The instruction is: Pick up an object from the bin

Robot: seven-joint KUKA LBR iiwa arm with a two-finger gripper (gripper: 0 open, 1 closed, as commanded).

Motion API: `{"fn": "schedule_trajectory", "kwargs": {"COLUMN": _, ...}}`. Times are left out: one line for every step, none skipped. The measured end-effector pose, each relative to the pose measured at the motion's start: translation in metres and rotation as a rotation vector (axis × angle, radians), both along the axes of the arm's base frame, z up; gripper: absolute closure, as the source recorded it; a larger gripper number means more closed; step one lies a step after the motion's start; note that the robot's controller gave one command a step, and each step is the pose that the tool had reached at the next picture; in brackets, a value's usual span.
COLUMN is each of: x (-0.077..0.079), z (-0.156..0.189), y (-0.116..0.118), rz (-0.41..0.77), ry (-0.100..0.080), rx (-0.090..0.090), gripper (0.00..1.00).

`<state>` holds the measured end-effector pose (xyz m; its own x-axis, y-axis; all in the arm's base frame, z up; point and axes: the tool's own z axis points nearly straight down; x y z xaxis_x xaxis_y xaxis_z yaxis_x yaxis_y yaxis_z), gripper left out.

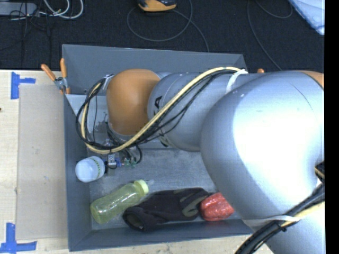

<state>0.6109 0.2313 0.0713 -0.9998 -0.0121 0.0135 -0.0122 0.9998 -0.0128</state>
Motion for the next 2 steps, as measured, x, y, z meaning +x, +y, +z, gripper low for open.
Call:
{"fn": "schedule_trajectory", "kwargs": {"x": -0.0002, "z": 0.001, "y": -0.0003, "rz": -0.001, "ry": 0.001, "rx": 0.0, "gripper": 1.0}}
{"fn": "schedule_trajectory", "kwargs": {"x": -0.0002, "z": 0.0063, "y": 0.0003, "rz": -0.002, "ry": 0.0, "rx": 0.002, "gripper": 1.0}}
